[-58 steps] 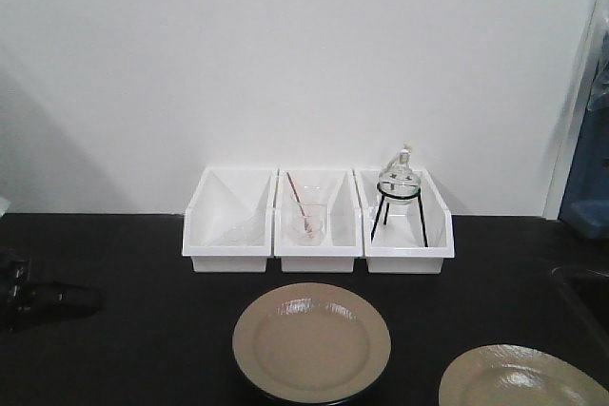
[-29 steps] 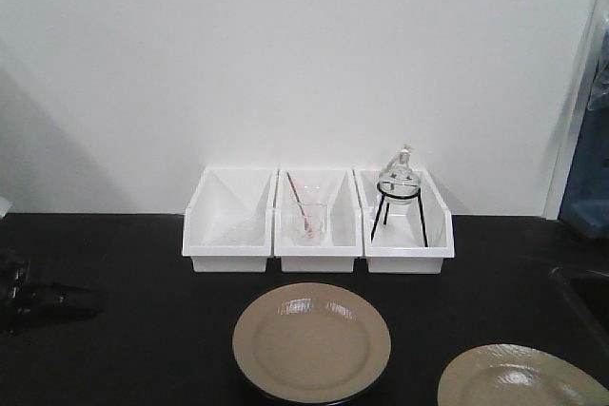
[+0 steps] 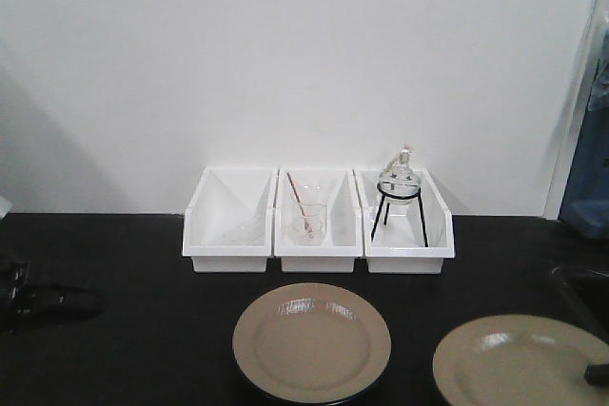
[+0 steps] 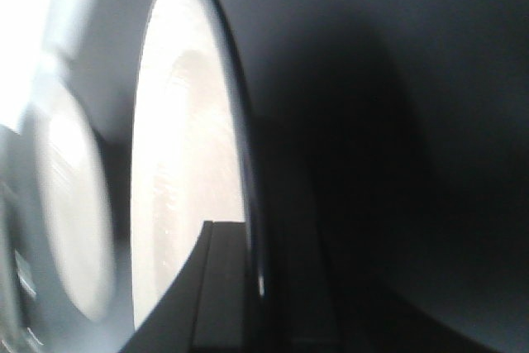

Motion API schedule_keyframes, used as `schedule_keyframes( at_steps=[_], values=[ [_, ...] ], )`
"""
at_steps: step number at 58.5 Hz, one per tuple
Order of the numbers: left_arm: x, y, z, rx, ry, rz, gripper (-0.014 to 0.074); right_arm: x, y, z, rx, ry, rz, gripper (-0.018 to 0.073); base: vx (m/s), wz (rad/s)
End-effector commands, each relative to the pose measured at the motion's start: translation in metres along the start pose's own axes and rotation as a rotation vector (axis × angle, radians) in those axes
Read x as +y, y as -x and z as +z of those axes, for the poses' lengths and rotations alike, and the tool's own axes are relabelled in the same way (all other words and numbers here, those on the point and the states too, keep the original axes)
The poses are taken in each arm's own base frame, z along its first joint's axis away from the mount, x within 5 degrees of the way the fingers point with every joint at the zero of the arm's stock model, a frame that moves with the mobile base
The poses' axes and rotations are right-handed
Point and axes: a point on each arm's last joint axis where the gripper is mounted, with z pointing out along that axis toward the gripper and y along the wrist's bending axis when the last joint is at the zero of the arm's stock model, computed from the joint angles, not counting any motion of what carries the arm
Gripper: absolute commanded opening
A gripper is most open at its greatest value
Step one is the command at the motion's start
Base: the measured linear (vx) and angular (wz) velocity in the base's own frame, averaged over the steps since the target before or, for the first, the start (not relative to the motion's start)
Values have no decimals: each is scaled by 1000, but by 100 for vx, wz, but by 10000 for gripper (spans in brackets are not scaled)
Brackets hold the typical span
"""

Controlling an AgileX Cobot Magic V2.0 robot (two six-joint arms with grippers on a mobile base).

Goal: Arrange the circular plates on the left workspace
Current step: 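Grasp the rim of the other tan plate with the right gripper and lift, then lower the held plate onto the first plate and open the right gripper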

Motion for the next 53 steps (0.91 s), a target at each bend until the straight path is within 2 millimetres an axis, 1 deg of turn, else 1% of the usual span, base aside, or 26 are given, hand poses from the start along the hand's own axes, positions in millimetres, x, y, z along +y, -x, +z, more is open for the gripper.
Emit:
schedule_keyframes(
  at_steps=[1,6,10,17,21,23,27,32,36,43,48,53],
  values=[
    [-21,11,-10,-75,-55,27,-3,56,9,-19,-128,263,-7,-5,0,0],
    [-21,11,-10,-75,-55,27,-3,77,7,-13,-152,347,-11,-5,0,0],
    [-21,11,-10,-75,-55,27,-3,93,2,0,-150,394,-8,-5,0,0],
    [-21,11,-10,-75,-55,27,-3,119,-13,31,-137,414,3,-5,0,0],
    [-21,11,-10,-75,-55,27,-3,134,-24,50,-122,373,-30,-5,0,0],
    [-21,11,-10,-74,-56,27,-3,144,-34,63,-107,351,-56,-5,0,0],
    [-21,11,-10,-74,-57,27,-3,160,-46,81,-94,323,-91,-5,0,0],
    [-21,11,-10,-74,-57,27,-3,179,-58,102,-75,312,-137,-5,0,0],
    [-21,11,-10,-73,-58,27,-3,192,-63,116,-56,320,-165,-5,0,0],
    [-22,11,-10,-71,-60,27,-3,200,-71,142,-7,328,-167,-5,0,0],
    [-22,11,-10,-71,-60,27,-3,197,-76,155,20,318,-162,-5,0,0],
    [-22,11,-10,-71,-60,27,-3,191,-79,164,38,303,-154,-5,0,0]
  ],
)
